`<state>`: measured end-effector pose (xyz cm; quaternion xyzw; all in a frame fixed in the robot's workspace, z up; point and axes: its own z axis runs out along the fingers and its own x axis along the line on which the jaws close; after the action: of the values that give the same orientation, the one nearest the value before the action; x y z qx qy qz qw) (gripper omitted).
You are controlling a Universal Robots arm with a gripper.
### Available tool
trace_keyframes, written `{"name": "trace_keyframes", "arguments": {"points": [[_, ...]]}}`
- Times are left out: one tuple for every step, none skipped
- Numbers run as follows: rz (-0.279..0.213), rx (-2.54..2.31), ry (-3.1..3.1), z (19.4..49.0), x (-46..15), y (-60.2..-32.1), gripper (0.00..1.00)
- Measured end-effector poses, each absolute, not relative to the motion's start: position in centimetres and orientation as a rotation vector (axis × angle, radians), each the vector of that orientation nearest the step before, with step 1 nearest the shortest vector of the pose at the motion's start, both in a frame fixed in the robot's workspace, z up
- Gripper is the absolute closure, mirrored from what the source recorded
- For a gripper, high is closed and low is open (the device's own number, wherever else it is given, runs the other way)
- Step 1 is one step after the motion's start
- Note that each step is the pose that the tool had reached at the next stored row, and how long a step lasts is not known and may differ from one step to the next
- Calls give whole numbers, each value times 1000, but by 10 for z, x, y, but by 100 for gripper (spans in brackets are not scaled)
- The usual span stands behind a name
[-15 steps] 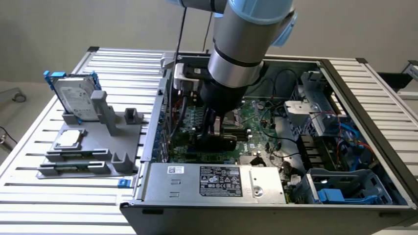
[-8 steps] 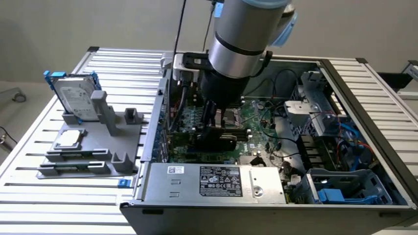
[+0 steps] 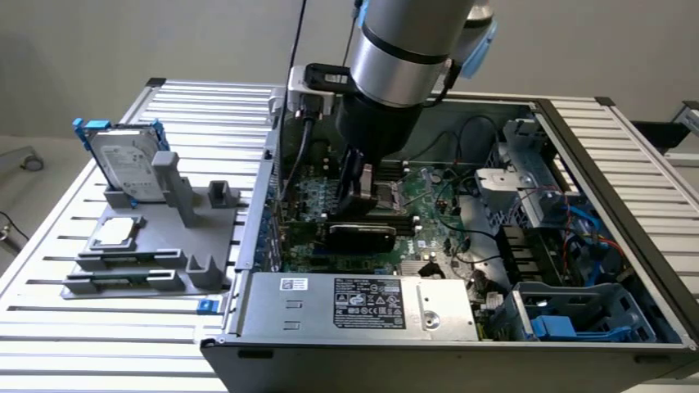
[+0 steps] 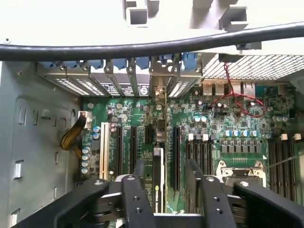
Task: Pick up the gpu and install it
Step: 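Insert the gpu into the slot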
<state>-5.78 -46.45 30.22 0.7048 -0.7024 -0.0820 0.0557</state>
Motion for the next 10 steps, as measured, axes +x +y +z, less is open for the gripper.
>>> {"name": "trace_keyframes", "arguments": {"points": [[-249,2139,-2132,302,-58,-464,63],[-249,2139,-2132,302,-58,-464,63],[-249,2139,-2132,302,-58,-464,69],[-249,2139,-2132,302,-58,-464,69],[-249,2139,-2132,302,-58,-464,80],[-249,2139,-2132,302,-58,-464,80],[-249,2139,-2132,302,-58,-464,87],[-249,2139,-2132,302,-58,-464,89],[-249,2139,-2132,302,-58,-464,89],[-249,2139,-2132,302,-58,-464,89]]}}
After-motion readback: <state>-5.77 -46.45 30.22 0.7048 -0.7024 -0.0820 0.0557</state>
